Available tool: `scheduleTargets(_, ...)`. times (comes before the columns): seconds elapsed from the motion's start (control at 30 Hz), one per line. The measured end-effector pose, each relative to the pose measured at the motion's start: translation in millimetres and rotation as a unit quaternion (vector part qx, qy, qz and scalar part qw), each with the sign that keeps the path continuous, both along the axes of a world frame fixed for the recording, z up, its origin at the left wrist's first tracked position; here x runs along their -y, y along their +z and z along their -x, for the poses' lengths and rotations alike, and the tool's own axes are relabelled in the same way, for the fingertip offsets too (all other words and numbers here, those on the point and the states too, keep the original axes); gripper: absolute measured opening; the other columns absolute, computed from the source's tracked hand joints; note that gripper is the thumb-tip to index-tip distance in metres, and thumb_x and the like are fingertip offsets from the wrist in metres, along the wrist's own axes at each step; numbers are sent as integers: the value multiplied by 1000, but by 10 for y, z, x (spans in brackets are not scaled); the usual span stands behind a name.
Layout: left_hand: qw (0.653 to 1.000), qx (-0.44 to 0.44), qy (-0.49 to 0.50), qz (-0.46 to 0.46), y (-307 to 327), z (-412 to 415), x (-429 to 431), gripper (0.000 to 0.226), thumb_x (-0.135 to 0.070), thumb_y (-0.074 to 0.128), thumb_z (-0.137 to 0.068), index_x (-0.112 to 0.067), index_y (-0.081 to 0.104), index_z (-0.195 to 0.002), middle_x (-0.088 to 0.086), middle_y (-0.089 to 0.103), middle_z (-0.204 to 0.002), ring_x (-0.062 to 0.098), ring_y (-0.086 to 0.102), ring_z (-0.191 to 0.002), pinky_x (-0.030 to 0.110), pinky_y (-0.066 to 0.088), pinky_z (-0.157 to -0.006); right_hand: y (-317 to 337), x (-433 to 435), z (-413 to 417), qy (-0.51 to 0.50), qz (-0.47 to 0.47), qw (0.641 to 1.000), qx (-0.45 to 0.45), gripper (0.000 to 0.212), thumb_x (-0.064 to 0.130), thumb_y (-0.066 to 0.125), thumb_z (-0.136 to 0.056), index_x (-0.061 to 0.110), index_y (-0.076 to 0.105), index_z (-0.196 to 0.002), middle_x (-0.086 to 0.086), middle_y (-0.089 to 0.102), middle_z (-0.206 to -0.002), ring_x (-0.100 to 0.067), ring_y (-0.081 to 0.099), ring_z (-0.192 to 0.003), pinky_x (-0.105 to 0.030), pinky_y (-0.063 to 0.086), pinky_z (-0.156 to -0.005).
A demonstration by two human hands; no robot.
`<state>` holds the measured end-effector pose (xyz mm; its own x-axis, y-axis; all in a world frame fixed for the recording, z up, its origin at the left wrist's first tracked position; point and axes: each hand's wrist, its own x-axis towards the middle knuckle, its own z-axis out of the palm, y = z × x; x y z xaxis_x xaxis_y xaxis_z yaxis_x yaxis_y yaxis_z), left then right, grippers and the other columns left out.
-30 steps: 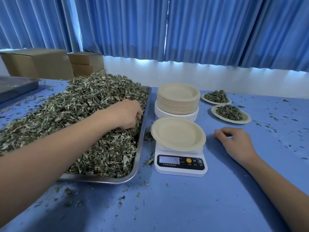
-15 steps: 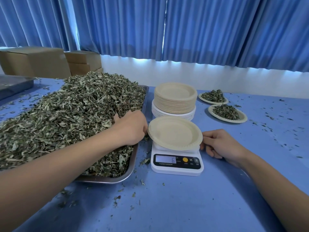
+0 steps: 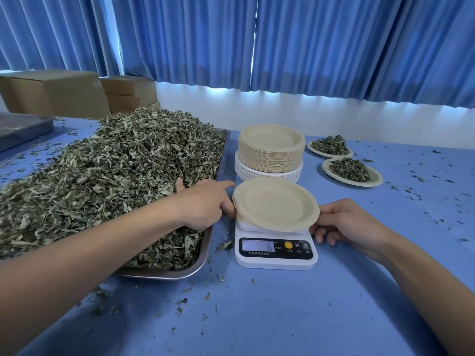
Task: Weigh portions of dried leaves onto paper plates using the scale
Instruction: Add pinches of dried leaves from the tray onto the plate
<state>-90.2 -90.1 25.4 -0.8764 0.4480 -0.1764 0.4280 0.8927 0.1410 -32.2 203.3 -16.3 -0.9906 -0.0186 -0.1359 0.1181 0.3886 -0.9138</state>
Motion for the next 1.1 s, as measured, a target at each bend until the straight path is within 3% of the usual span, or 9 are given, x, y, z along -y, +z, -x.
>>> scheduleTargets(0.23,1000,1,12,-15,-27,19,-5,81,14,31,-79,-49,67,-115,-20,6,-163,18,-2,-151,76,-12,-104,7,147,-65,-33,-127,990,-58,27,3,55,-93,3,78,-80,-11,76,-70,-21,69,-57,-27,50,-49)
scheduleTargets(0.4,995,-41,65,-64,-49,67,13,58,6,39,-81,-35,74,-100,-14,26,-159,21,17,-149,73,-11,-108,39,183,-89,-42,-150,987,-34,25,10,56,-89,1,75,-76,-12,75,-67,-28,70,-57,-28,49,-49)
scheduleTargets(0.5,987,-94,69,-110,-48,90,25,51,8,43,-77,-30,73,-93,-6,53,-136,23,40,-135,69,-8,-110,60,161,-116,-15,-120,992,23,25,10,55,-92,-1,73,-80,-15,75,-71,-22,68,-54,-25,47,-44)
scheduleTargets(0.57,979,-129,67,-142,-22,96,54,48,6,45,-76,-32,69,-92,-8,56,-123,21,48,-125,69,-4,-112,87,109,-126,6,-111,992,61,25,10,55,-92,-1,73,-79,-19,75,-74,-21,65,-52,-25,45,-44)
scheduleTargets(0.7,978,-167,98,-75,71,148,157,31,-8,51,-84,-31,62,-102,-5,54,-119,24,57,-106,72,6,-111,132,17,-158,62,-79,986,133,20,10,61,-88,-5,74,-83,-22,72,-77,-19,61,-52,-23,44,-44)
scheduleTargets(0.77,985,-138,102,-16,104,175,214,32,-17,52,-88,-29,57,-117,-1,57,-119,26,59,-100,65,23,-110,129,1,-162,77,-63,985,144,21,10,61,-88,-7,74,-85,-21,72,-76,-18,61,-52,-22,45,-45)
scheduleTargets(0.87,991,-83,94,44,89,176,260,44,-22,57,-89,-29,50,-132,3,61,-120,27,61,-97,42,49,-87,122,-13,-152,80,-52,984,149,20,9,61,-89,-6,74,-86,-21,71,-76,-18,61,-52,-22,47,-46)
scheduleTargets(0.93,990,-91,86,66,42,180,262,45,-18,58,-88,-29,51,-131,6,61,-118,28,60,-93,37,45,-76,124,-31,-145,78,-53,983,155,20,9,62,-88,-6,74,-86,-22,71,-77,-19,61,-52,-22,46,-46)
scheduleTargets(1.1,983,-150,99,40,38,229,249,34,-9,64,-85,-28,63,-113,4,63,-108,27,59,-84,35,41,-71,99,-131,-67,-15,-64,990,122,20,8,61,-88,-3,75,-79,-22,71,-73,-20,60,-50,-22,45,-42)
